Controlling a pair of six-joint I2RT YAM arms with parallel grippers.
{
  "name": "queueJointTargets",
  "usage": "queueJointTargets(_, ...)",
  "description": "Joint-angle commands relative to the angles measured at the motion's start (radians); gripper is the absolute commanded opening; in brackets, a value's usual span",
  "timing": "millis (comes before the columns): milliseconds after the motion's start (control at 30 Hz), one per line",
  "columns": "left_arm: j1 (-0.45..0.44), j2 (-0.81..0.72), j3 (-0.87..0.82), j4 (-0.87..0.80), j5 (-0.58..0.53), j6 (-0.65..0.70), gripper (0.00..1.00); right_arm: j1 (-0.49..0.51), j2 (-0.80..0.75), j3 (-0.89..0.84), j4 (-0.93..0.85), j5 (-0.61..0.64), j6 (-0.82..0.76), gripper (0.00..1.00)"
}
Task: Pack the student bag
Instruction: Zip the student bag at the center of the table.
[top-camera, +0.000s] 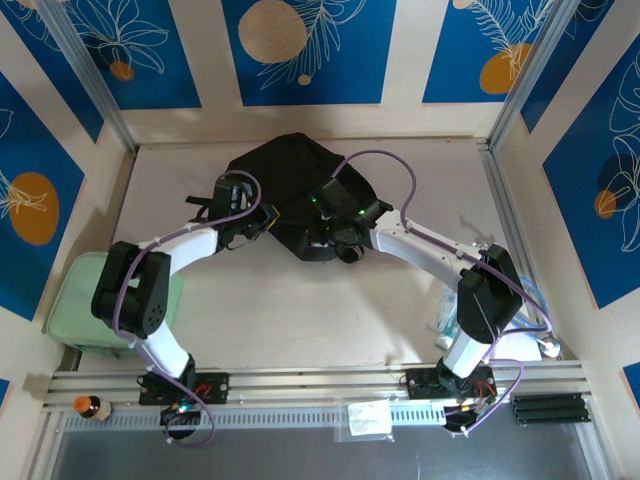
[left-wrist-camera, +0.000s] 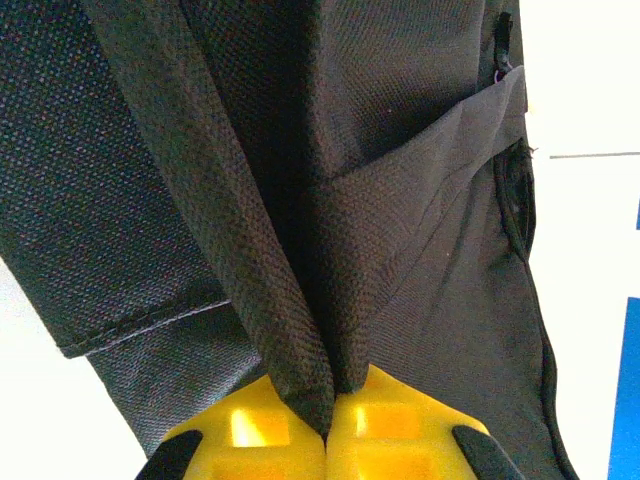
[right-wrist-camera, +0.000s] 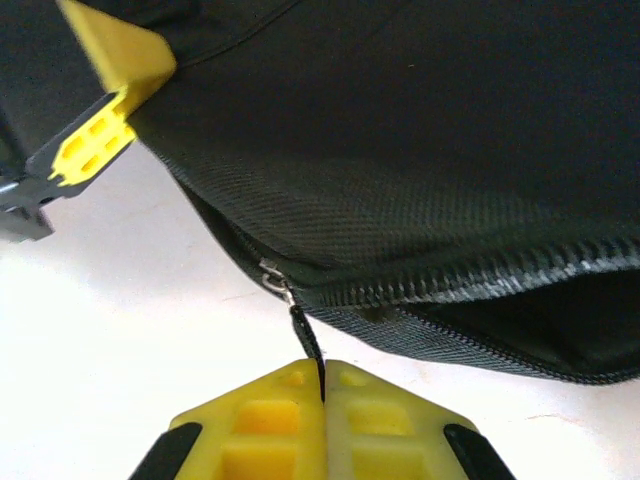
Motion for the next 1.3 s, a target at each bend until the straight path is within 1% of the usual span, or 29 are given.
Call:
queueJointTargets(0,0.039,0.003,0.024,-0.006,-0.058,0.078,0.0,-0.018,0.003,0.057,-0.033,-0.131,-0.048,0.0)
queueJointTargets(67,0.037,-0.006,0.013,0.007,-0.048,0.072,0.0,-0.01,0.052,0.117,-0.042,-0.155,-0.057,0.0)
queueJointTargets(167,0.031,-0.014,-0.017,0.066,-0.009,0.027,0.0,-0.002,0.126,0.202,-0.04,-0.175,-0.051,0.0)
queueJointTargets(367,-0.007,-0.011,-0.034,0.139,0.036,-0.048,0.0,0.021,0.258,0.367,-0.048,-0.213,-0.071,0.0)
queueJointTargets(467,-0.02,-0.002,-0.032,0.173,0.055,-0.071,0.0,0.018,0.28,0.381,-0.014,-0.246,-0.069,0.0)
queueJointTargets(600,-0.038,0.0,-0.027,0.178,0.053,-0.078,0.0,0.005,0.278,0.371,0.045,-0.285,-0.054,0.0)
queueJointTargets(667,-0.037,0.004,-0.024,0.169,0.043,-0.077,0.0,-0.002,0.272,0.379,0.04,-0.274,-0.052,0.0)
queueJointTargets(767,-0.034,0.004,-0.014,0.126,0.005,-0.052,0.0,-0.007,0.226,0.347,0.024,-0.238,-0.058,0.0)
queueJointTargets(867,-0.021,0.015,0.004,0.071,-0.042,-0.019,0.0,-0.004,0.141,0.266,-0.004,-0.166,-0.057,0.0)
queueJointTargets(1000,0.009,0.04,0.011,0.067,-0.07,-0.012,0.0,-0.014,0.044,0.125,-0.065,-0.088,-0.019,0.0)
queueJointTargets(1133,0.021,0.06,0.027,0.053,-0.096,0.006,0.0,-0.032,-0.01,0.03,-0.081,-0.083,0.02,0.0)
queueJointTargets(1267,0.026,0.077,0.038,0.044,-0.111,0.018,0.0,-0.047,-0.037,-0.013,-0.093,-0.058,0.052,0.0)
